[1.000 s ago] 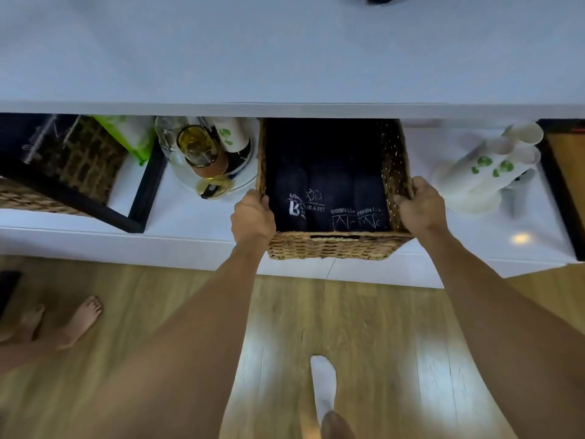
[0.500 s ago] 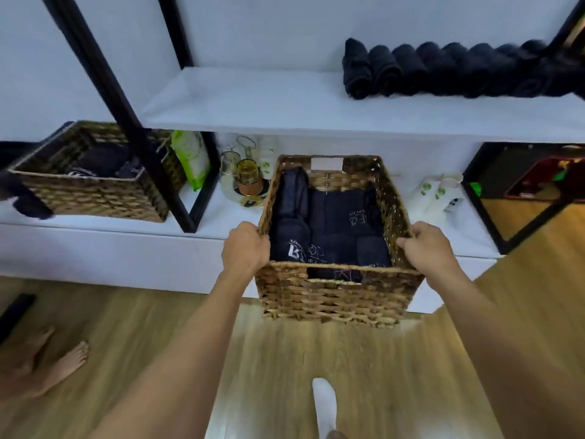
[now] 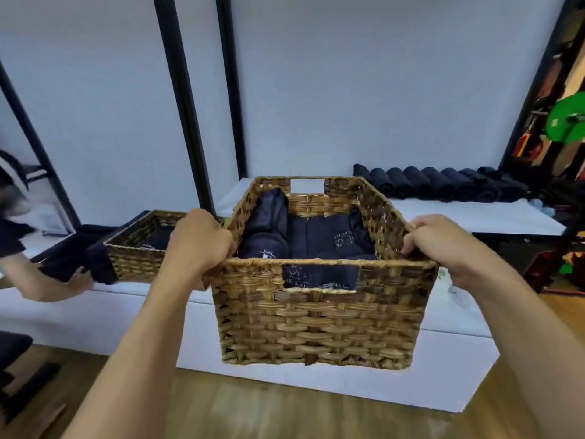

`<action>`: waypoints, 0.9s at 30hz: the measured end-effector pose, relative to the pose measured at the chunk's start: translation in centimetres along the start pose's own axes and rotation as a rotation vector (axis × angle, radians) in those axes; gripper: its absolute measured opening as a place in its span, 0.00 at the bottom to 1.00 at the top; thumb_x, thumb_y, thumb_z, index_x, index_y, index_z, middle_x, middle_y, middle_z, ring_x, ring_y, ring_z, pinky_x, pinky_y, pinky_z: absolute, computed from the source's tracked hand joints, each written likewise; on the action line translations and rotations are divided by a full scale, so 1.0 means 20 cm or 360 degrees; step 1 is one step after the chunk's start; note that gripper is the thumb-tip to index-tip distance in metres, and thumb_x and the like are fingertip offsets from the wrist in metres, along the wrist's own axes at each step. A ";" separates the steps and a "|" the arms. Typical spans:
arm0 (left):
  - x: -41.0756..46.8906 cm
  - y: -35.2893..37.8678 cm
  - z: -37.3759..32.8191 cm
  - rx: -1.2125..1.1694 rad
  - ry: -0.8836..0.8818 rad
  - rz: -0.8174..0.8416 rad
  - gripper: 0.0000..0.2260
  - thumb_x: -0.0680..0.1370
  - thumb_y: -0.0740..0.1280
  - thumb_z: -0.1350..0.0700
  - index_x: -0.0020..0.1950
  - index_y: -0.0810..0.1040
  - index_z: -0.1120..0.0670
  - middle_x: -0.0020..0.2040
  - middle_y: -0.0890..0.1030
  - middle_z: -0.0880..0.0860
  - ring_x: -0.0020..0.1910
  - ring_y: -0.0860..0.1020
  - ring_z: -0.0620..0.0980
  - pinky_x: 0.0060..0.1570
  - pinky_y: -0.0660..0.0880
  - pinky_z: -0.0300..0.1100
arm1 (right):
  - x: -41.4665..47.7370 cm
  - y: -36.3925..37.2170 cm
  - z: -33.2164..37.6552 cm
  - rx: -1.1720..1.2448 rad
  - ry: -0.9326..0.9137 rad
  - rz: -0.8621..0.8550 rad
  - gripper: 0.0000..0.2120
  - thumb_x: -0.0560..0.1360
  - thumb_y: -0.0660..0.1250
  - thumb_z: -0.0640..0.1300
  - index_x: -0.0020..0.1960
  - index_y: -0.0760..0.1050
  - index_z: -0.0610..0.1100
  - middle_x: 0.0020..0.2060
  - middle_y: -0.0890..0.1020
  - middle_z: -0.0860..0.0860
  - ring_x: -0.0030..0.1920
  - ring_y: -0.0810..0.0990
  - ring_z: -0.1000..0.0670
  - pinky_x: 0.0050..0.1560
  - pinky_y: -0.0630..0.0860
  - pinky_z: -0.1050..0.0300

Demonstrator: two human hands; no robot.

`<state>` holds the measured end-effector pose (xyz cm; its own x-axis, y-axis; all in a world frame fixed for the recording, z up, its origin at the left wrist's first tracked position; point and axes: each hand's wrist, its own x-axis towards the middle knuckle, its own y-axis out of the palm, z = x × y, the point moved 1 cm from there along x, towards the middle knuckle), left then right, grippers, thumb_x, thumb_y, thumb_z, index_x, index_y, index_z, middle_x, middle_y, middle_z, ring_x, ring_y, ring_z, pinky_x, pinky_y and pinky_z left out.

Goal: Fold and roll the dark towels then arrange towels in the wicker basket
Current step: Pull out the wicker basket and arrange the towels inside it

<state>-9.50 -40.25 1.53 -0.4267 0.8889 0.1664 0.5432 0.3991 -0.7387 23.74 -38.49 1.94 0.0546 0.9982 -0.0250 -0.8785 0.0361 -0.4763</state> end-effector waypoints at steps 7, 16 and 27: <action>0.48 0.02 -0.22 -0.0125 0.0111 -0.0237 0.08 0.68 0.71 0.62 0.41 0.82 0.67 0.40 0.83 0.61 0.39 0.80 0.59 0.41 0.78 0.51 | 0.48 -0.01 0.29 0.0038 -0.0195 -0.0127 0.16 0.68 0.61 0.27 0.34 0.60 0.44 0.33 0.64 0.47 0.34 0.63 0.48 0.33 0.59 0.55; 1.23 0.44 -0.31 -0.0051 -0.0051 -0.0250 0.06 0.69 0.72 0.61 0.37 0.80 0.64 0.36 0.81 0.58 0.32 0.76 0.56 0.36 0.75 0.46 | 1.35 0.17 0.22 -0.0079 -0.0175 -0.0114 0.16 0.70 0.59 0.29 0.32 0.56 0.44 0.29 0.62 0.48 0.32 0.61 0.48 0.35 0.56 0.51; 1.81 0.71 -0.33 0.0153 -0.0129 -0.0271 0.07 0.66 0.71 0.62 0.33 0.79 0.66 0.29 0.74 0.58 0.28 0.73 0.57 0.29 0.68 0.42 | 1.98 0.35 0.15 -0.0063 -0.0062 -0.0060 0.04 0.72 0.57 0.37 0.40 0.65 0.44 0.37 0.71 0.48 0.36 0.69 0.48 0.32 0.62 0.56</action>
<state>-12.47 -0.88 1.51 -0.5653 0.7880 0.2439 0.3883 0.5151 -0.7642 18.35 1.36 0.24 0.0685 0.9973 0.0273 -0.8568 0.0728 -0.5105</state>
